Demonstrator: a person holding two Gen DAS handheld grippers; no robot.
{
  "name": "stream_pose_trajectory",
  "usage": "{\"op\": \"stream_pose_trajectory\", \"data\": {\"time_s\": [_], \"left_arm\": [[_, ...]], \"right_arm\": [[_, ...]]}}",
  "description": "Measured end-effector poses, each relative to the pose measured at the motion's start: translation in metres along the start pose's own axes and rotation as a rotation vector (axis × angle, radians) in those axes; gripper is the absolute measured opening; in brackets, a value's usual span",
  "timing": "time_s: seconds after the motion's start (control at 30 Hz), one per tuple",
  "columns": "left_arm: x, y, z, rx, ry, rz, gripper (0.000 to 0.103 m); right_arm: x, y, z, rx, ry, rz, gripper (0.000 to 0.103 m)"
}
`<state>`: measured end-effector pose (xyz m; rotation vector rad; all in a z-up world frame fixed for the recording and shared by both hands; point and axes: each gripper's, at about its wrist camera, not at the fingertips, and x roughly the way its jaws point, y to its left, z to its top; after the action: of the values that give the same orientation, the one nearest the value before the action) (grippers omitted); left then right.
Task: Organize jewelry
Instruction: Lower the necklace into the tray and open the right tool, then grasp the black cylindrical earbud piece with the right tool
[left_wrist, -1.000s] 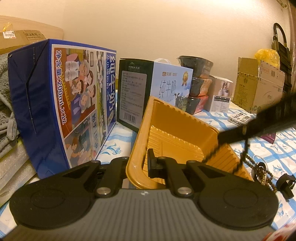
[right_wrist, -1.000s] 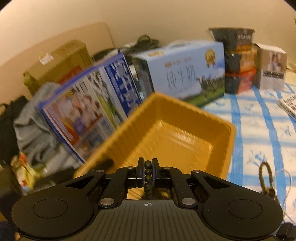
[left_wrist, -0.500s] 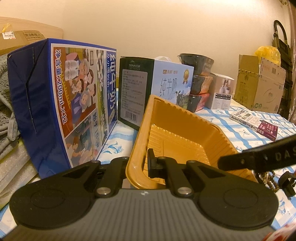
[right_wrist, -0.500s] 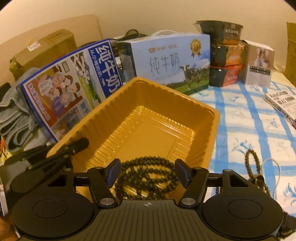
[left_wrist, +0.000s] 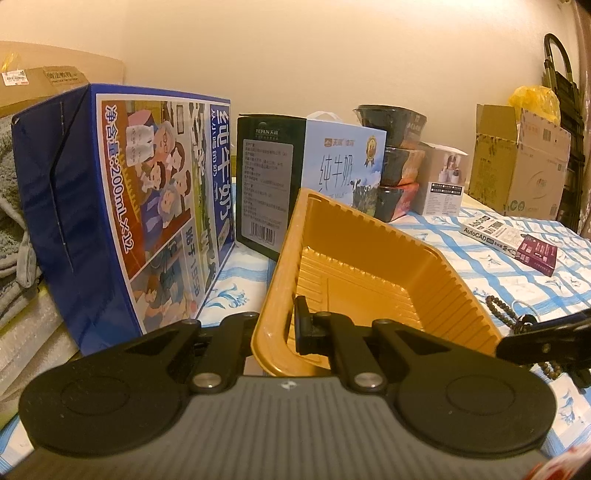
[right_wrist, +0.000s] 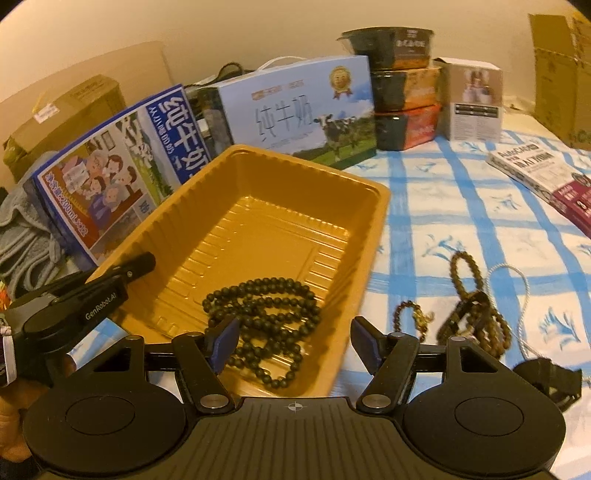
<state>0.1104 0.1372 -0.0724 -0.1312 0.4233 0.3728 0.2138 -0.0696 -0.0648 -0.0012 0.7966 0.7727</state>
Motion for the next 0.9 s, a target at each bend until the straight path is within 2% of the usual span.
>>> {"op": "stream_pose_trajectory", "data": {"time_s": [0.33, 0.73, 0.9], "left_arm": [[0.0, -0.003, 0.002, 0.024, 0.003, 0.007, 0.007], [-0.001, -0.007, 0.003, 0.05, -0.004, 0.011, 0.007], [0.0, -0.007, 0.004, 0.054, -0.003, 0.013, 0.007]], "right_arm": [[-0.033, -0.033, -0.028, 0.119, -0.039, -0.036, 0.067], [-0.077, -0.09, -0.079, 0.244, -0.059, -0.276, 0.067], [-0.081, -0.105, -0.086, 0.254, -0.06, -0.327, 0.067]]}}
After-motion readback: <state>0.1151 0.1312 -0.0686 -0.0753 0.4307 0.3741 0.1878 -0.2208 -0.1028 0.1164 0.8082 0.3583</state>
